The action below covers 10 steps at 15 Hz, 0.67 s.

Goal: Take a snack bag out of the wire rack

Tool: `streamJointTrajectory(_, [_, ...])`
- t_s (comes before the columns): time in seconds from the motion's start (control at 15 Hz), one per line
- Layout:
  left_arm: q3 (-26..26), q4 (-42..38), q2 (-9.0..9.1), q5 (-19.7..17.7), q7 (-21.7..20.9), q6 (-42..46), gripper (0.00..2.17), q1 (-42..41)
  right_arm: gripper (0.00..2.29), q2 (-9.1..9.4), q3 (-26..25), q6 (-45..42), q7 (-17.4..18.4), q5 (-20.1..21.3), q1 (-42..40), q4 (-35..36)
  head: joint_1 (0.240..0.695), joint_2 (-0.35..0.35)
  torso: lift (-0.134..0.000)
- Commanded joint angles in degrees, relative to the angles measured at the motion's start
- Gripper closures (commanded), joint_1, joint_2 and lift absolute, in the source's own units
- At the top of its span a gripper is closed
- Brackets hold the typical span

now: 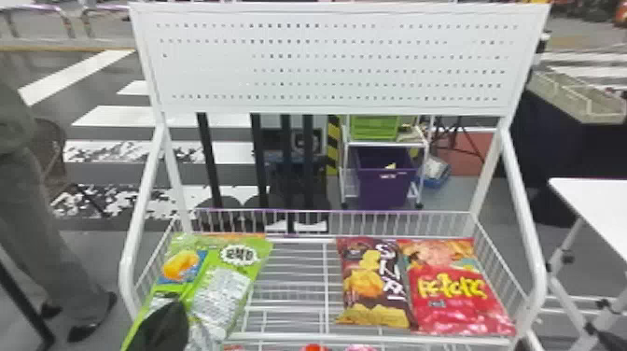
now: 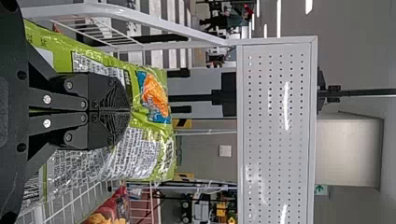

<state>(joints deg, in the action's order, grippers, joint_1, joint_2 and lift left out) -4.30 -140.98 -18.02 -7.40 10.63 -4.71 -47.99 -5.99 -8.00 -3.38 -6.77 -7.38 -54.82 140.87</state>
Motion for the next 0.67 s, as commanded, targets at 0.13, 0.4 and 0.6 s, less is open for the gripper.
streamJointTrajectory(0.13, [-0.1, -0.1, 0.00, 0.2, 0.0, 0.0, 1.76, -0.1, 0.09, 0.02, 0.0, 0.0, 0.0, 0.0, -0.2, 0.0, 0.499, 0.000, 0.000])
streamJointTrajectory(0.4, [-0.2, -0.1, 0.09, 0.4, 0.0, 0.0, 1.76, -0.3, 0.09, 0.02, 0.0, 0.0, 0.0, 0.0, -0.4, 0.2, 0.499, 0.000, 0.000])
streamJointTrajectory(0.6, [-0.2, -0.3, 0.09, 0.6, 0.1, 0.0, 1.76, -0.6, 0.09, -0.07, 0.1, 0.0, 0.0, 0.0, -0.3, 0.2, 0.499, 0.000, 0.000])
